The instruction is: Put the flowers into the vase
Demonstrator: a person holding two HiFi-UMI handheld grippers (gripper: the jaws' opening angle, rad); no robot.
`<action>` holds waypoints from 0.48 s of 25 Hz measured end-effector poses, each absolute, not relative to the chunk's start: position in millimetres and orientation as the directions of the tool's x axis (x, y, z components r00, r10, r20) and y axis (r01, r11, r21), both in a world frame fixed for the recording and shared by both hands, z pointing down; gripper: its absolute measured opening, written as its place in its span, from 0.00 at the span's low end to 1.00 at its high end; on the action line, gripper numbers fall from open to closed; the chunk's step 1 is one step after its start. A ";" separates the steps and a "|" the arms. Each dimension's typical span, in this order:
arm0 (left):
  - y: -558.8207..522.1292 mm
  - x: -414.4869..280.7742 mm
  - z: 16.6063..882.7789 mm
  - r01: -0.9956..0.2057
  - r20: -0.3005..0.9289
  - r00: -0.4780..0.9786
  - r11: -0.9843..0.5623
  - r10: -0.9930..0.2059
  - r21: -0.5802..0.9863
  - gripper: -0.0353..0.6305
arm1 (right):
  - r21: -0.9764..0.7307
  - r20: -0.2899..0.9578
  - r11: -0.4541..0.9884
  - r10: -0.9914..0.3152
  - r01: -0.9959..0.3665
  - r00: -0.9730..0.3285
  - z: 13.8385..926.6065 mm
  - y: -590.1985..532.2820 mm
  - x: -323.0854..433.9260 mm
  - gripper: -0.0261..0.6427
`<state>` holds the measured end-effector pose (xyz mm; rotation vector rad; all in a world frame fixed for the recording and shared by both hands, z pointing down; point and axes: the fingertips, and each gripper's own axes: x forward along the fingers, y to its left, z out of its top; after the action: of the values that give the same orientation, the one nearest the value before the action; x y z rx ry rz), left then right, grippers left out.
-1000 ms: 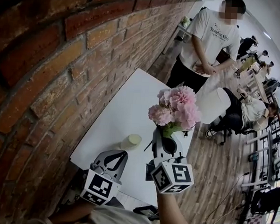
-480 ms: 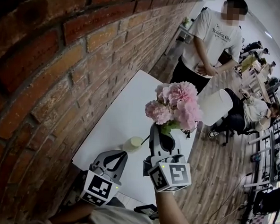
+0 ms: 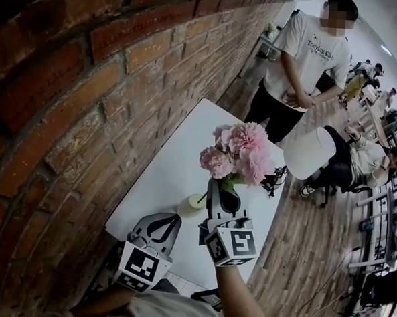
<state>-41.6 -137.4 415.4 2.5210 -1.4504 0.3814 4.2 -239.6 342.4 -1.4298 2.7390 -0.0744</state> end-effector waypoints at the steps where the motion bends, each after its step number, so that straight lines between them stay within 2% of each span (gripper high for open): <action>1: -137.8 -41.3 415.7 -0.868 0.324 0.482 -0.495 -0.814 0.050 0.07 | -0.068 -0.024 0.570 -0.822 -0.819 -0.570 346.4 -240.2 4.5 0.12; 12: -133.8 -41.4 431.1 -0.866 0.336 0.486 -0.497 -0.807 0.059 0.07 | -0.076 -0.007 0.567 -0.823 -0.820 -0.568 398.7 -235.0 -0.2 0.12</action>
<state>-41.4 -133.8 431.1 2.5115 -1.4365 0.3915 -0.2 -235.0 398.7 -1.4395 2.7436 -0.0997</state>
